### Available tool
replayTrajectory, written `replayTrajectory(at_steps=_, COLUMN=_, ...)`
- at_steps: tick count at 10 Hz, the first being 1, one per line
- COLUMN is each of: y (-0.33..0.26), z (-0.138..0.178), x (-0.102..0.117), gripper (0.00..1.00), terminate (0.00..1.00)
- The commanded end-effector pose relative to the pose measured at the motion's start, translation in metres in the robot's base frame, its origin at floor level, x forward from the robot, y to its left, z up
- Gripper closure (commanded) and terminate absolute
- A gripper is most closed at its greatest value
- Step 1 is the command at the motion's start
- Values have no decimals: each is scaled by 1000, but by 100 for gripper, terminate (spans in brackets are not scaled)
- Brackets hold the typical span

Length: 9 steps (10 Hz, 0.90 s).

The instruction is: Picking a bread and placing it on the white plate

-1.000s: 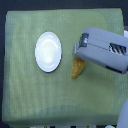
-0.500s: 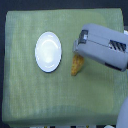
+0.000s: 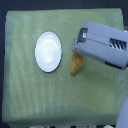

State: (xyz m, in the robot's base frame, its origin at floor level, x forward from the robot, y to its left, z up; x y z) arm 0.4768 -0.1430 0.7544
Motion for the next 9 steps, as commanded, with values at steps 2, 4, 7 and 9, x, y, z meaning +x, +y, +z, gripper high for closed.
replayTrajectory(at_steps=2, y=35, z=66, x=18, gripper=100, terminate=0)
replayTrajectory(at_steps=4, y=61, z=79, x=33, gripper=100, terminate=0)
replayTrajectory(at_steps=7, y=130, z=62, x=53, gripper=100, terminate=0)
replayTrajectory(at_steps=9, y=165, z=40, x=48, gripper=100, terminate=0)
